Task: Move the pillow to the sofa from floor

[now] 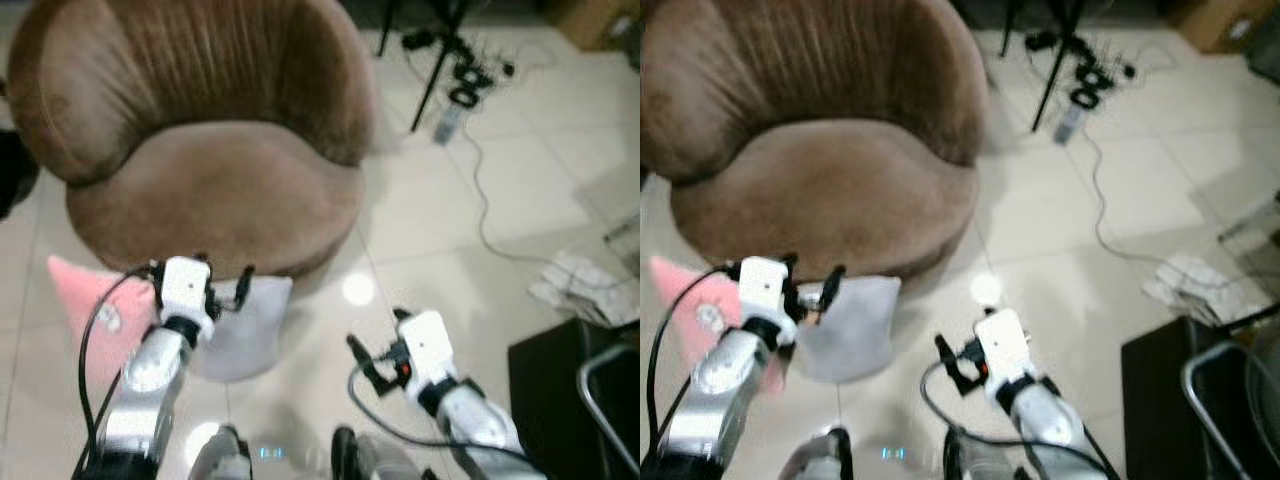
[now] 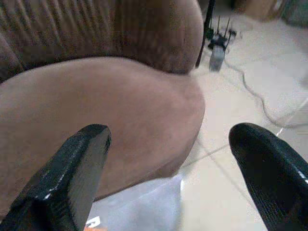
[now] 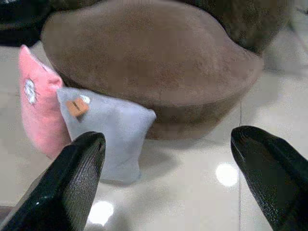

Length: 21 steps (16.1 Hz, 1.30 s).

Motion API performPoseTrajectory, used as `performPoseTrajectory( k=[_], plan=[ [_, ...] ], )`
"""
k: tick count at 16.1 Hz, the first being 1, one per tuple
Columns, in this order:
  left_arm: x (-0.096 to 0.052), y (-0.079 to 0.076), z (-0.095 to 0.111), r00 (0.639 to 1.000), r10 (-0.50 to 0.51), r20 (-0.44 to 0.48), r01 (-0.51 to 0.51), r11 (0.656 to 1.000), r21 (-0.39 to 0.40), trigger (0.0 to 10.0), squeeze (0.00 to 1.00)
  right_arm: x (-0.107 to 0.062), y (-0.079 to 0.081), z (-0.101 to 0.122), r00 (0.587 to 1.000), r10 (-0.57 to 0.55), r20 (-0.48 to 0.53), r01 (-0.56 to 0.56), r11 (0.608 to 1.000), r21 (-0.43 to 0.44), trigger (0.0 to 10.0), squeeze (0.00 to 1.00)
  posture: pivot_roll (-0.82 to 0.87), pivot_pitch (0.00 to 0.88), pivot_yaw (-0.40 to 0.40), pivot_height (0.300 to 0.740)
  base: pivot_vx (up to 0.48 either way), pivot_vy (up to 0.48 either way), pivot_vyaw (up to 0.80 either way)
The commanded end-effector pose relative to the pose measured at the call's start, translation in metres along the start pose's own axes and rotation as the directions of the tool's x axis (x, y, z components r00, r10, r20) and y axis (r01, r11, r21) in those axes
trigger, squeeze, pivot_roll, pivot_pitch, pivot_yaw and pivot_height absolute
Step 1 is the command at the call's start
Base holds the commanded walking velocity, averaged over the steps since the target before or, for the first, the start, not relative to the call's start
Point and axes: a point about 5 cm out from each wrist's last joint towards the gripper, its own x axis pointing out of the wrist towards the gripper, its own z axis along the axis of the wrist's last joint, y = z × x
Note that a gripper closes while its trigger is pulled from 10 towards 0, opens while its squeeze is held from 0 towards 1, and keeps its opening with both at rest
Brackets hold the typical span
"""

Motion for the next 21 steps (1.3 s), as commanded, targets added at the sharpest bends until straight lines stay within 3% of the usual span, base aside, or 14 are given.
performPoseTrajectory(
  k=[1, 2, 3, 9, 10, 12, 13, 15, 18, 21],
  plan=[
    [0.001, -0.008, 0.002, 1.000, -0.022, 0.004, 0.022, 1.000, -0.007, 10.0, 0.00, 0.007, -0.018, -0.015, 0.999, -0.025, -0.048, 0.026, 1.000, 0.012, 10.0, 0.02, 0.03, 0.213, -0.102, 0.740, 0.000, 0.000, 0.00],
    [0.000, -0.010, 0.000, 1.000, -0.018, -0.010, 0.017, 1.000, -0.007, 10.0, 0.00, 0.025, -0.033, -0.024, 0.997, -0.013, -0.076, 0.015, 0.999, 0.029, 10.0, 0.03, 0.04, 0.213, -0.103, 0.740, 0.000, 0.000, 0.00],
    [-0.003, -0.010, -0.004, 0.999, 0.003, -0.037, -0.003, 1.000, -0.024, 10.0, 0.00, 0.030, -0.030, -0.024, 0.997, 0.020, -0.076, -0.016, 0.999, 0.048, 10.0, 0.03, 0.04, 0.211, -0.103, 0.730, 0.000, 0.000, 0.00],
    [-0.009, -0.006, -0.016, 0.991, 0.086, -0.101, -0.094, 0.993, -0.068, 10.0, 0.00, 0.038, -0.029, -0.025, 0.997, 0.061, -0.056, -0.059, 0.997, 0.045, 10.0, 0.03, 0.03, 0.219, -0.112, 0.675, 0.000, 0.000, 0.00],
    [-0.014, -0.003, -0.015, 0.986, 0.146, -0.084, -0.150, 0.987, -0.048, 10.0, 0.00, 0.037, -0.031, -0.026, 0.997, 0.063, -0.050, -0.060, 0.996, 0.060, 10.0, 0.03, 0.03, 0.219, -0.112, 0.665, 0.000, 0.000, 0.00],
    [-0.041, 0.008, -0.018, 0.975, 0.213, -0.066, -0.213, 0.977, -0.001, 10.0, 0.00, 0.037, -0.034, -0.028, 0.996, 0.068, -0.053, -0.065, 0.996, 0.054, 10.0, 0.03, 0.06, 0.234, -0.124, 0.635, 0.000, 0.000, 0.00],
    [-0.043, 0.012, -0.018, 0.971, 0.229, -0.071, -0.230, 0.973, -0.003, 10.0, 0.00, 0.038, -0.034, -0.028, 0.996, 0.068, -0.051, -0.065, 0.996, 0.063, 10.0, 0.03, 0.06, 0.234, -0.124, 0.630, 0.000, 0.000, 0.00],
    [-0.046, 0.017, -0.015, 0.958, 0.280, -0.064, -0.281, 0.960, -0.010, 10.0, 0.00, 0.048, -0.032, -0.025, 0.993, 0.104, -0.056, -0.102, 0.994, 0.040, 10.0, 0.03, 0.10, 0.247, -0.149, 0.625, 0.000, 0.000, 0.00],
    [-0.054, 0.007, -0.014, 0.959, 0.275, -0.071, -0.273, 0.961, 0.040, 10.0, 0.00, 0.066, -0.026, -0.014, 0.985, 0.168, -0.032, -0.167, 0.986, 0.016, 10.0, 0.02, 0.17, 0.268, -0.189, 0.625, 0.000, 0.000, 0.00],
    [-0.061, 0.006, -0.018, 0.944, 0.321, -0.077, -0.320, 0.947, 0.025, 10.0, 0.00, 0.082, -0.016, 0.001, 0.975, 0.220, -0.005, -0.220, 0.975, -0.002, 10.0, 0.02, 0.21, 0.280, -0.226, 0.625, 0.000, 0.000, 0.00]
  ],
)
